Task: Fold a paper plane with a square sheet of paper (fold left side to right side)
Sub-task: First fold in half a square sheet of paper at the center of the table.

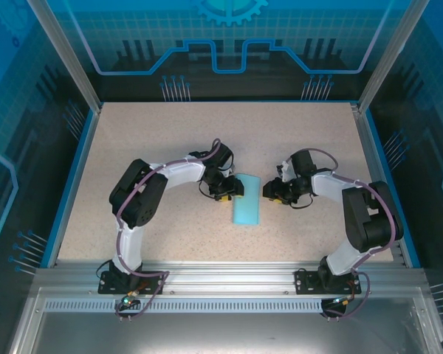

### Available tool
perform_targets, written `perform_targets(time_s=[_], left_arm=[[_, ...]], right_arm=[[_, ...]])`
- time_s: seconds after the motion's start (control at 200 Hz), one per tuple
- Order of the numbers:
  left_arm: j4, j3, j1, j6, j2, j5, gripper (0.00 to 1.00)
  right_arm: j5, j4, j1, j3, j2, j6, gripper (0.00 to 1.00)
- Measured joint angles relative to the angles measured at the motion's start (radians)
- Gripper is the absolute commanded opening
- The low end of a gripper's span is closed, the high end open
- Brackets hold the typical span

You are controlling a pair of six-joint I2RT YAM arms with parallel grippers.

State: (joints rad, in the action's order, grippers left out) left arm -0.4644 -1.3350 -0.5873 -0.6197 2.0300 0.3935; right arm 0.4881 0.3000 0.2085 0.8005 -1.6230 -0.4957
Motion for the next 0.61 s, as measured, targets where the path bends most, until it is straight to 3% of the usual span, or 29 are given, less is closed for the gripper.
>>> perform_targets(time_s=[0.605], left_arm=[[-0.034,-0.032,-0.001,-0.037,0.019,-0.005,0.52]], right_arm=[[-0.001,-0.001,0.008,0.000,0.000,-0.001,0.37]])
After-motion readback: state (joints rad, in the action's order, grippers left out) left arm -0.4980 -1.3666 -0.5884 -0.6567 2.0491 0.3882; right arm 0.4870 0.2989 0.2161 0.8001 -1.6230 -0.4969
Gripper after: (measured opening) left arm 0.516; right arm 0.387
